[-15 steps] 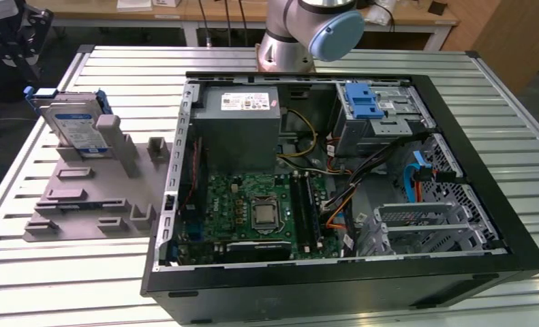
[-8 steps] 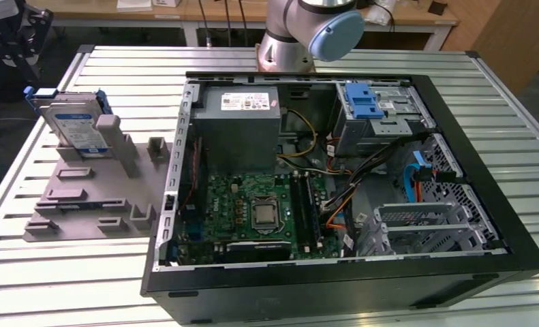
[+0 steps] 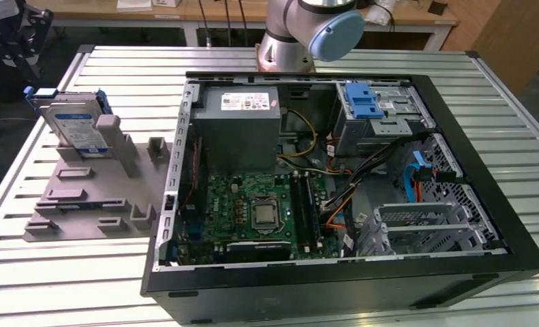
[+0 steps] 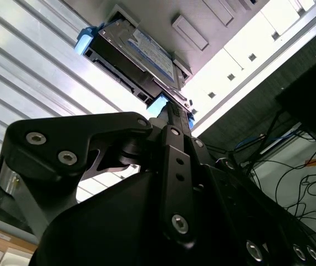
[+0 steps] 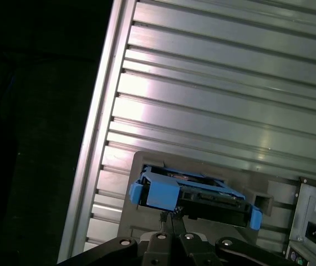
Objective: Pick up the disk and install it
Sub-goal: 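Pick up the disk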
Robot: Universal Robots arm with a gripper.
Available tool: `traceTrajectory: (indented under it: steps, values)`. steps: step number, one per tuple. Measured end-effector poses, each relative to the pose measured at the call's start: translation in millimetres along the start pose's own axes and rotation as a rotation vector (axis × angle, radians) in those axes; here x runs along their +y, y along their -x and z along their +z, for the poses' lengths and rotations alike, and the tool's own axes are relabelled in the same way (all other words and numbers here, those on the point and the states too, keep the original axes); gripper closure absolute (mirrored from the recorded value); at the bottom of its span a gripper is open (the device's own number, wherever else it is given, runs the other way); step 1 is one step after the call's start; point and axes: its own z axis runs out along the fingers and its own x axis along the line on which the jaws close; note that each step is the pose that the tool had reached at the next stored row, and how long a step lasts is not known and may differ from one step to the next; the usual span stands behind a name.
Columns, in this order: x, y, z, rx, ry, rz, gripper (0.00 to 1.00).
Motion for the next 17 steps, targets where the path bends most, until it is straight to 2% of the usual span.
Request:
traceTrajectory:
  steps: [17]
  values:
    - [0.0,0.0,0.1,0.0002,0.0000,-0.011,0.89]
